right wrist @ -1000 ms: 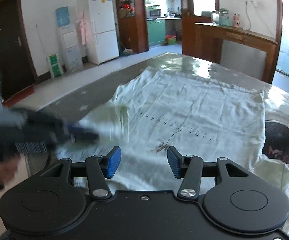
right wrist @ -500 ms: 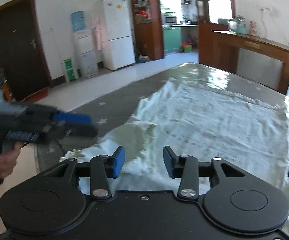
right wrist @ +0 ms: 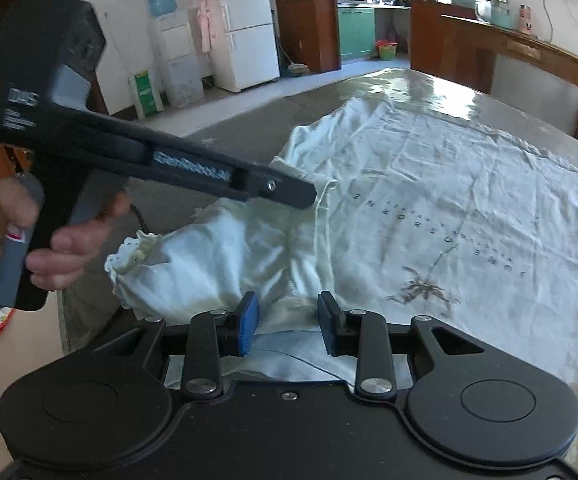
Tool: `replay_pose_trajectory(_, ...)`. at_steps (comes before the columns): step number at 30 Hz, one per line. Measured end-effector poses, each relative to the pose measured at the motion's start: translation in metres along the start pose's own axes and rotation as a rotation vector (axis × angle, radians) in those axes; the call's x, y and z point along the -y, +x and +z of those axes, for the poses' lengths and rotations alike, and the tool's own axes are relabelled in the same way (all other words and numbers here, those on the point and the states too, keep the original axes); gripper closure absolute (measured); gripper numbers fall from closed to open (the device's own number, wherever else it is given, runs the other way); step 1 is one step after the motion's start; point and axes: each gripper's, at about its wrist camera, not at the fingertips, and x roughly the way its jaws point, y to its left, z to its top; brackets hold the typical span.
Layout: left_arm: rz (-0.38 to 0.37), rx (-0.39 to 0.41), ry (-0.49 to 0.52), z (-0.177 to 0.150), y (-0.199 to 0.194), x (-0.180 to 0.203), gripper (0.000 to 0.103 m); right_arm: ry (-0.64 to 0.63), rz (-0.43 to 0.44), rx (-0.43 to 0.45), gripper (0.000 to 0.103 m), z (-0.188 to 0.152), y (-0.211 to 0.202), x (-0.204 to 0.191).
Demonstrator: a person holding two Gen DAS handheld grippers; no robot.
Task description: Fold clothes
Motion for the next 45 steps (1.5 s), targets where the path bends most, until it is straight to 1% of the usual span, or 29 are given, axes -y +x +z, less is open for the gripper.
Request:
replay_pose_trajectory(2, 0.005, -0.003, -0.003, -0.002, 0.002, -0.001, 0.073, -0.003, -0.005, 0.019, 0.068, 0.001, -0.005, -0.002)
replay_pose_trajectory(5, 0.008, -0.001, 0.0, -0.005, 0.002, -0.001, 0.072, -0.012, 0.03, 0.058, 0.068, 0.002, -0.012, -0.009)
replay_pose_trajectory(7, 0.012, -0.002, 0.0, -0.004, 0.001, 0.0, 0.072, -0.033, 0.052, 0.06, 0.068, 0.002, -0.013, -0.017)
replay_pose_trajectory(9, 0.016, 0.011, 0.012, -0.002, -0.005, 0.003, 0.069, -0.054, 0.059, 0.058, 0.068, 0.0, -0.012, -0.022)
replay_pose_trajectory(10, 0.019, 0.018, 0.017, -0.002, -0.007, 0.004, 0.065, -0.063, 0.062, 0.054, 0.068, -0.001, -0.011, -0.025)
replay_pose_trajectory(14, 0.043, 0.047, 0.046, -0.002, -0.021, 0.011, 0.063, -0.093, 0.074, -0.002, 0.068, -0.011, -0.001, -0.033)
replay_pose_trajectory(16, 0.053, 0.064, 0.056, -0.002, -0.03, 0.015, 0.061, -0.076, 0.075, 0.008, 0.068, -0.011, -0.005, -0.03)
replay_pose_trajectory(18, 0.058, 0.076, 0.058, -0.002, -0.037, 0.018, 0.06, -0.064, 0.057, 0.034, 0.067, -0.011, -0.018, -0.027)
replay_pose_trajectory(20, 0.053, 0.091, 0.061, -0.002, -0.045, 0.022, 0.058, -0.033, 0.032, 0.06, 0.063, -0.015, -0.036, -0.02)
replay_pose_trajectory(23, 0.023, 0.115, 0.08, -0.002, -0.058, 0.038, 0.056, 0.026, -0.023, 0.089, 0.062, -0.027, -0.062, -0.007)
replay_pose_trajectory(26, -0.01, 0.109, 0.102, -0.002, -0.063, 0.052, 0.054, 0.096, -0.083, 0.102, 0.062, -0.041, -0.084, 0.008)
replay_pose_trajectory(29, -0.07, 0.071, 0.15, -0.001, -0.062, 0.078, 0.053, 0.177, -0.153, 0.121, 0.062, -0.06, -0.108, 0.023)
replay_pose_trajectory(34, -0.145, -0.003, 0.241, -0.005, -0.05, 0.12, 0.052, 0.359, -0.282, 0.186, 0.062, -0.089, -0.149, 0.059)
replay_pose_trajectory(36, -0.162, -0.025, 0.277, -0.01, -0.043, 0.137, 0.051, 0.425, -0.331, 0.206, 0.062, -0.098, -0.158, 0.074)
replay_pose_trajectory(38, -0.18, -0.047, 0.298, -0.016, -0.035, 0.151, 0.051, 0.47, -0.384, 0.208, 0.062, -0.106, -0.162, 0.088)
replay_pose_trajectory(40, -0.191, -0.064, 0.315, -0.023, -0.027, 0.163, 0.051, 0.511, -0.476, 0.199, 0.062, -0.115, -0.164, 0.107)
replay_pose_trajectory(45, -0.212, -0.082, 0.352, -0.034, -0.01, 0.189, 0.051, 0.627, -0.524, 0.214, 0.062, -0.132, -0.158, 0.14)
